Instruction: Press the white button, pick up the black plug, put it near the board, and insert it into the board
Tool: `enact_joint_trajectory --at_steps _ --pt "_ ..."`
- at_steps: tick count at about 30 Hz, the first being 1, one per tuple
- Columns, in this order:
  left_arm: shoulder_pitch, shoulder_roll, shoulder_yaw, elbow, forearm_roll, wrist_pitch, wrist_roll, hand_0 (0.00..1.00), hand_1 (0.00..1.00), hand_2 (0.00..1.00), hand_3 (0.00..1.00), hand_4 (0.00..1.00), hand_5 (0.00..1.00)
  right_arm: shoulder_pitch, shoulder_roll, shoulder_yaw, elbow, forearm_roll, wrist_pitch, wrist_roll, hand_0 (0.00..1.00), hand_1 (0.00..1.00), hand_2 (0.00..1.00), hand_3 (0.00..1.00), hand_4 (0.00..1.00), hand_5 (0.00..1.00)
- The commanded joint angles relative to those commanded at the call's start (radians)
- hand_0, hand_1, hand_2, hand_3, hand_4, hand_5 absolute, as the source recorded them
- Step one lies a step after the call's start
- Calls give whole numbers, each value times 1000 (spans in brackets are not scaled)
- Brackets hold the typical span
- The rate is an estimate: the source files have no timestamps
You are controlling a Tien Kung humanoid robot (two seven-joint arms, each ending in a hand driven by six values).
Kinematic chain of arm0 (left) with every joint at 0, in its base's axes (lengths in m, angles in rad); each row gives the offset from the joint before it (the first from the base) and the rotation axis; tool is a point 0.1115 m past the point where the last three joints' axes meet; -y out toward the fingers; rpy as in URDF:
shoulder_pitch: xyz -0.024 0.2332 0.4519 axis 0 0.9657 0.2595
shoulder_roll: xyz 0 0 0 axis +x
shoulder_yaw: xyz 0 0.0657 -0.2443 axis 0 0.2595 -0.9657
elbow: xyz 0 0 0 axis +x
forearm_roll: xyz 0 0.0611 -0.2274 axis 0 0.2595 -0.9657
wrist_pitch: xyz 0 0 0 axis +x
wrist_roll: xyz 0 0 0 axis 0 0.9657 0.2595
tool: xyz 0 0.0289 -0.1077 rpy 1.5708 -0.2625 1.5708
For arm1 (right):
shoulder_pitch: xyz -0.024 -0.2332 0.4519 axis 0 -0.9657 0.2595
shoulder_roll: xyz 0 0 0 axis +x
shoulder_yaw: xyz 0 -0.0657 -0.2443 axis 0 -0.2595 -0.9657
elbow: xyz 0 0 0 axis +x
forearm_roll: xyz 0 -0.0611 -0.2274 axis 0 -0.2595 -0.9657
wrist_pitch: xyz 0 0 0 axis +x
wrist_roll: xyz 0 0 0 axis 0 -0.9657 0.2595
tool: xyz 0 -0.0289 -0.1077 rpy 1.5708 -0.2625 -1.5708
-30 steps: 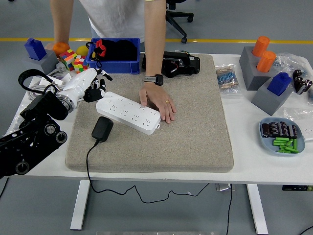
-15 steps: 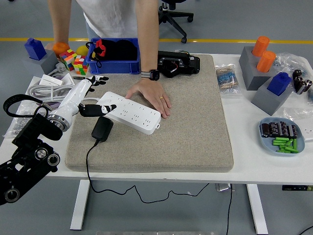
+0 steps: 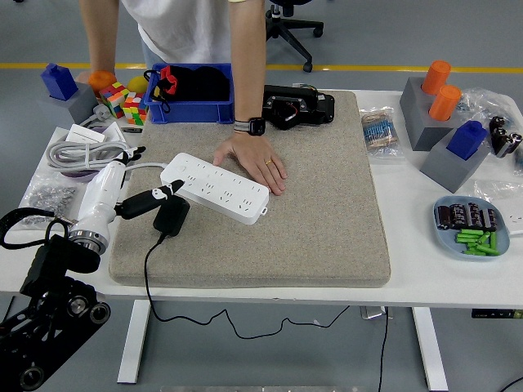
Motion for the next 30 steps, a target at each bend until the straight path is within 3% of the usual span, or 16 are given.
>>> enact_joint_trajectory --at_steps 5,6,8,13,17,29,30 --pt "11 -3 39 24 69 16 2 865 899 867 895 998 533 0 -3 -6 0 1 0 1 605 589 581 586 652 392" --pt "13 -4 43 28 81 19 4 850 880 832 874 998 485 -1 -2 -6 0 1 0 1 605 588 581 585 652 391" --pt "15 -9 52 34 120 32 13 850 880 832 874 998 485 -1 -2 -7 1 2 0 1 605 588 581 585 652 391" --pt "9 -21 78 55 195 37 71 837 874 827 865 998 476 -4 -1 -9 -1 2 0 1 605 588 581 585 652 392" --pt "-3 -32 94 82 209 28 110 837 874 827 865 998 476 -5 -1 -8 -1 2 0 1 605 588 581 585 652 392" --pt "-40 -60 127 158 219 22 152 815 855 810 860 998 484 -11 6 -4 0 1 -1 2 605 588 581 585 652 392" --pt "-42 -61 128 161 219 22 155 781 825 745 836 998 477 -10 6 -3 0 1 -1 2 605 588 581 585 652 390"
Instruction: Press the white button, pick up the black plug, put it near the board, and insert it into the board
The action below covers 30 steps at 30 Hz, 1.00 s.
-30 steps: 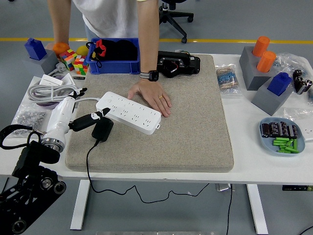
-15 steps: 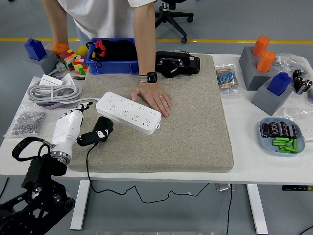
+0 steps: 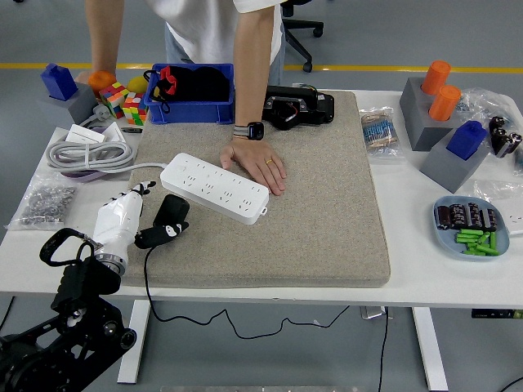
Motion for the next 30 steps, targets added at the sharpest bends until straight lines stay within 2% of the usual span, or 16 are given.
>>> enact_joint_trajectory --at_steps 5,6,11,12,29,30 --pt "-6 0 5 17 -2 -6 14 781 825 745 836 998 477 1 0 4 0 -1 -1 1 605 588 581 585 652 390" --pt "-7 0 7 21 -5 -5 13 760 783 697 822 998 460 1 0 5 0 -1 -1 1 606 588 581 585 651 392" --pt "-13 -1 9 37 -18 2 12 760 783 697 822 998 460 1 1 7 0 -1 -2 2 606 588 581 585 651 392" --pt "-14 -2 9 40 -27 3 9 736 754 680 807 998 452 1 1 7 0 -1 -2 2 607 588 581 585 652 392" --pt "-34 -13 23 54 -39 23 1 710 706 648 785 998 449 3 3 9 1 -1 -2 3 606 588 581 584 652 391" --pt "-35 -13 24 55 -40 23 0 672 664 617 750 998 403 3 3 10 0 -1 -2 3 606 588 580 584 652 390"
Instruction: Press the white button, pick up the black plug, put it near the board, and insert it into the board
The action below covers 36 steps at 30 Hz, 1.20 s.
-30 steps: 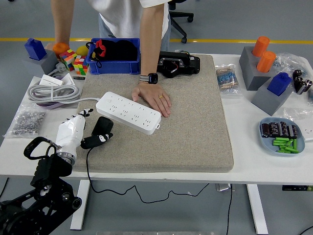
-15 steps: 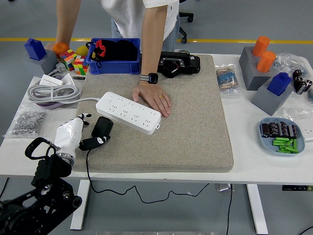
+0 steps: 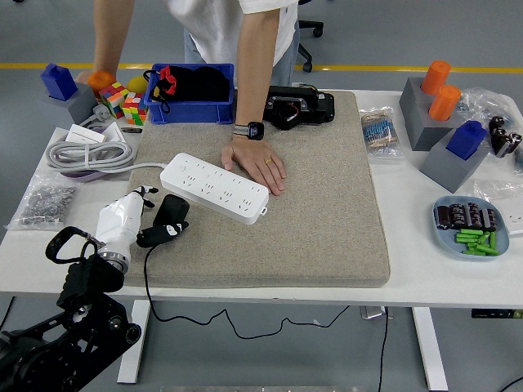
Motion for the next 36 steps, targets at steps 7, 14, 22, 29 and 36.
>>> enact_joint_trajectory --at_steps 7,14,22,29,36 --pt "0 1 0 3 -11 -2 -5 645 621 587 731 998 315 0 0 0 0 0 -1 2 605 588 581 584 652 390" --pt "0 1 1 4 -11 10 -17 564 554 542 694 945 166 -1 1 0 1 2 -5 9 606 588 579 583 651 390" --pt "-3 0 4 8 -28 40 -63 479 497 496 661 901 83 0 1 -2 1 1 -5 9 606 586 578 583 651 389" --pt "-6 -1 8 16 -41 47 -83 432 451 460 616 878 22 0 2 -2 0 0 -6 9 606 586 579 584 649 389" --pt "-7 -1 6 24 -79 22 -121 398 420 441 573 768 2 -1 3 -3 0 0 -6 10 605 587 578 584 649 389"
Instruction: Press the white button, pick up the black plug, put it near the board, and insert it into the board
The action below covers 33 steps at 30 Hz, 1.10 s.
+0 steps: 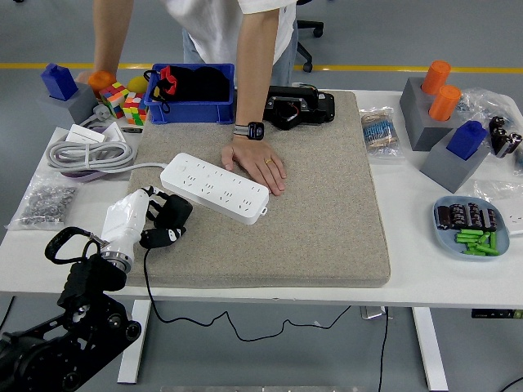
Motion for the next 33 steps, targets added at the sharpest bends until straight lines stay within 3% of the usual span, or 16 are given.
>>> enact_joint_trajectory --at_steps 16,33 --pt "-2 7 -22 0 -13 -8 -55 398 398 404 559 696 2 0 1 1 -1 0 -4 5 604 585 575 583 649 385" --pt "-40 49 -49 -28 -22 -2 -82 388 392 382 557 695 2 1 -1 0 -1 2 -7 11 605 581 575 581 647 382"
